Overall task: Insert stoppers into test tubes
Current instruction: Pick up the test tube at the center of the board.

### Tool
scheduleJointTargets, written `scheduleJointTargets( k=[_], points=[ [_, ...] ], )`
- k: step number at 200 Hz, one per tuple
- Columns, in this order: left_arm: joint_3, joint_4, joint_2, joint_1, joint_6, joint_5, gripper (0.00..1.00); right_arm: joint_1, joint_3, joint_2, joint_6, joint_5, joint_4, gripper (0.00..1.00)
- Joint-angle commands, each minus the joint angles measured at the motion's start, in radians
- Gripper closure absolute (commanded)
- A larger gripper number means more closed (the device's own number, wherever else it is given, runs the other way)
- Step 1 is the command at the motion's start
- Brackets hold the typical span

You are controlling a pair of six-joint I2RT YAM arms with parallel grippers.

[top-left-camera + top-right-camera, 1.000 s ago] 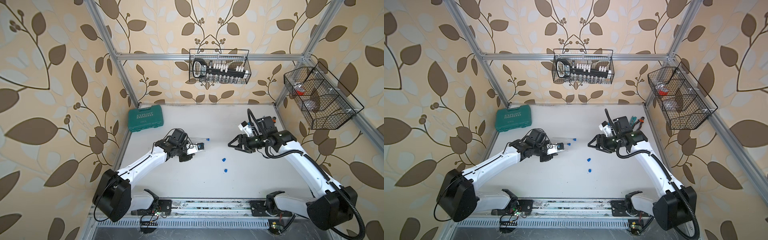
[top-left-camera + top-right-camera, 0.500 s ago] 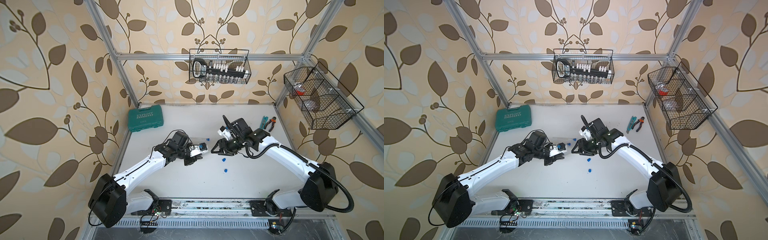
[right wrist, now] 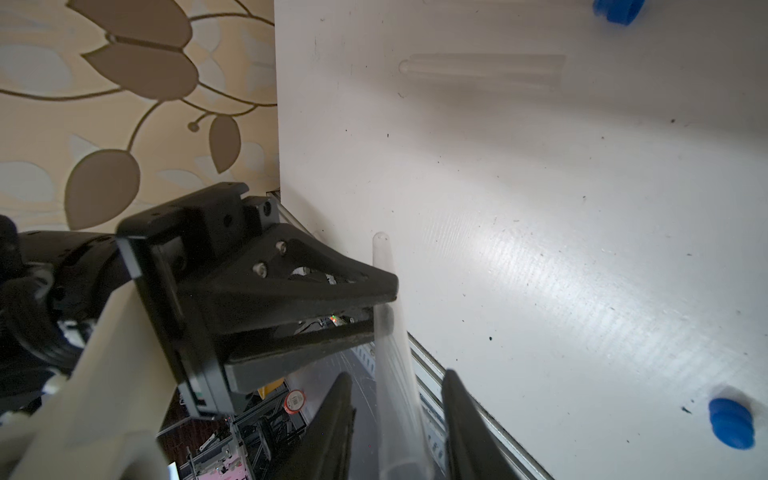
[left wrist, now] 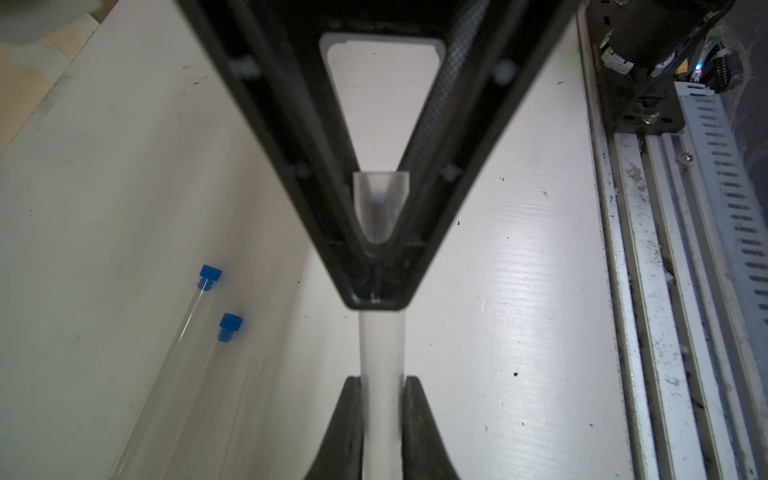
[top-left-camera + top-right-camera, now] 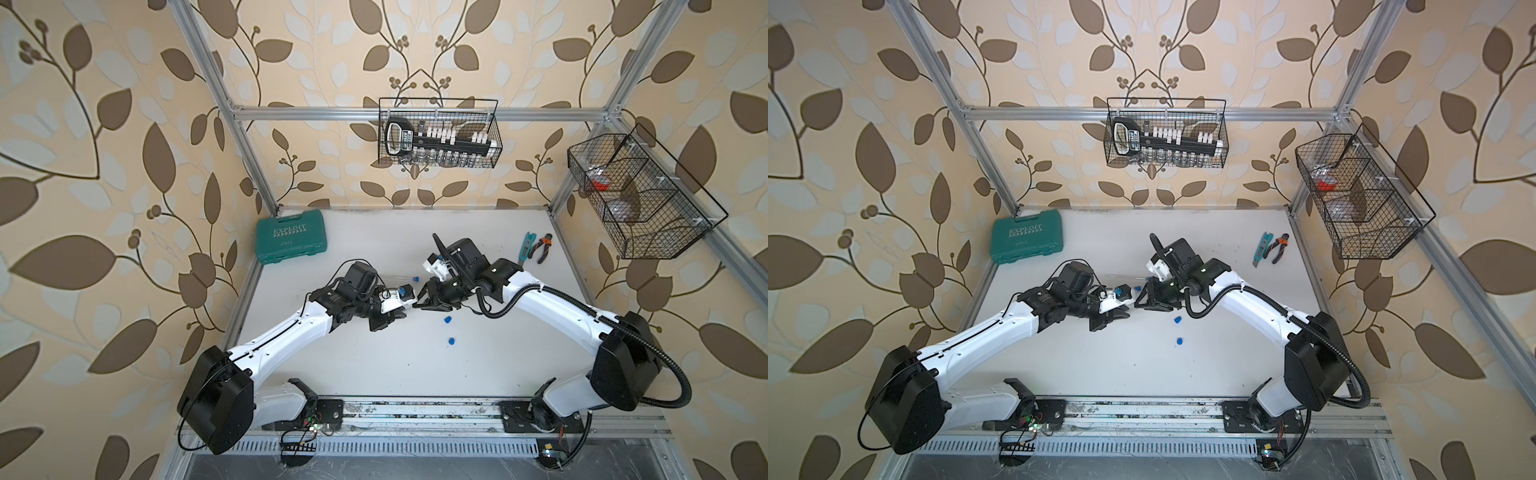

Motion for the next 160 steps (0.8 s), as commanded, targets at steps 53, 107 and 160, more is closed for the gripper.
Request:
scheduleJointTargets(
  k=[53, 107, 160],
  points=[
    [0.021, 0.009, 0.007, -0.011, -0.012, -0.011, 0.97, 0.006, 0.04, 0.023, 0.007, 0.015, 0.007, 0.79],
    [0.026, 0.019, 0.016, -0.018, -0.027, -0.069, 0.77, 0.003, 0.038, 0.012, 0.021, -0.009, 0.024, 0.91],
    [-0.034, 0.077, -0.005, -0.018, -0.048, -0.072, 0.7, -0.016, 0.013, -0.024, 0.048, -0.048, 0.067, 0.92]
  ],
)
